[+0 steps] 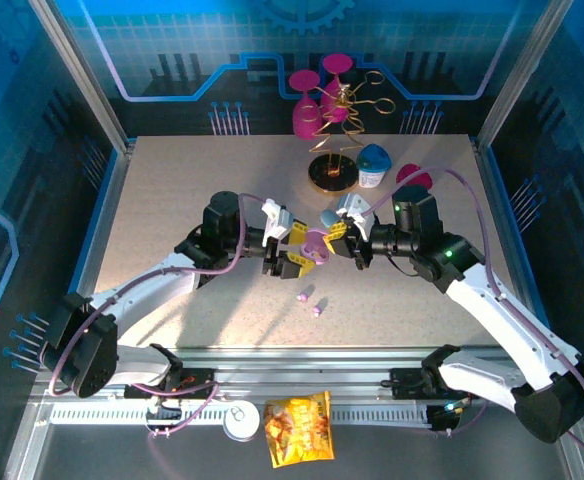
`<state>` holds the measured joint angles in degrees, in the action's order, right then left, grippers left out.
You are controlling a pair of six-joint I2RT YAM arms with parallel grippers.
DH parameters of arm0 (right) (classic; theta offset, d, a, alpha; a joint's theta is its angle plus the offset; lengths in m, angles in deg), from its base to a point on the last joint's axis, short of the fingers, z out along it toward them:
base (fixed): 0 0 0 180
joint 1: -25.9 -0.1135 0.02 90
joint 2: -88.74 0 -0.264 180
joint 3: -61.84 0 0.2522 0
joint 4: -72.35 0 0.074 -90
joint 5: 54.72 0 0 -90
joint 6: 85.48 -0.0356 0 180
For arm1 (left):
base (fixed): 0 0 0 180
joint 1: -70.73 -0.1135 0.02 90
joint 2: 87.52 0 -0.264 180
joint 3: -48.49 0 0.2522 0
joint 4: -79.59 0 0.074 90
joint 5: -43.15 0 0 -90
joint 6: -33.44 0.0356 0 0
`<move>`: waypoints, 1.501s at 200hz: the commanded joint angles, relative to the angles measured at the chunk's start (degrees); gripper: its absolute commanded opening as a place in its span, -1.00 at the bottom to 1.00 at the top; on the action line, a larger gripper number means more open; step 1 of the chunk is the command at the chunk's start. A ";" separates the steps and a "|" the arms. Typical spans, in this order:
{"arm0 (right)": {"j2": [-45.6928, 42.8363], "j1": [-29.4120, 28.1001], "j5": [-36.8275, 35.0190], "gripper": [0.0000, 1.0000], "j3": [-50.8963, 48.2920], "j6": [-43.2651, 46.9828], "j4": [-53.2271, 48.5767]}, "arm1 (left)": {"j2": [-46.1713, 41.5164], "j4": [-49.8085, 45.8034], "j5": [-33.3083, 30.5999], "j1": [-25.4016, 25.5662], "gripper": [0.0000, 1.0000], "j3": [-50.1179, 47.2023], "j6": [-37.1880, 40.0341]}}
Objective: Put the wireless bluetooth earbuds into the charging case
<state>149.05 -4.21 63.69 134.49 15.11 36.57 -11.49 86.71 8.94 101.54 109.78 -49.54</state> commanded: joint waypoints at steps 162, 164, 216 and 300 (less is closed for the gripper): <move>-1.69 -0.21 -1.83 -0.28 -1.46 -3.49 4.20 | 0.62 3.01 -0.42 -0.14 -0.36 0.46 -0.79; -1.69 -0.21 -1.79 -0.30 -1.45 -3.54 4.12 | 0.57 2.97 -0.42 -0.14 -0.36 0.42 -0.79; -2.78 0.30 -1.69 0.11 -1.87 -3.89 4.19 | 0.35 3.70 -1.25 -0.39 -0.36 -0.24 -0.74; -12.96 10.29 5.93 0.65 -9.69 -14.73 15.29 | 3.51 21.98 -3.54 -4.61 -0.38 -5.39 -9.47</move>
<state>138.93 2.39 65.79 127.21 5.93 46.14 -8.69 98.74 6.63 98.50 106.52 -54.87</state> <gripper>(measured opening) 0.807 0.366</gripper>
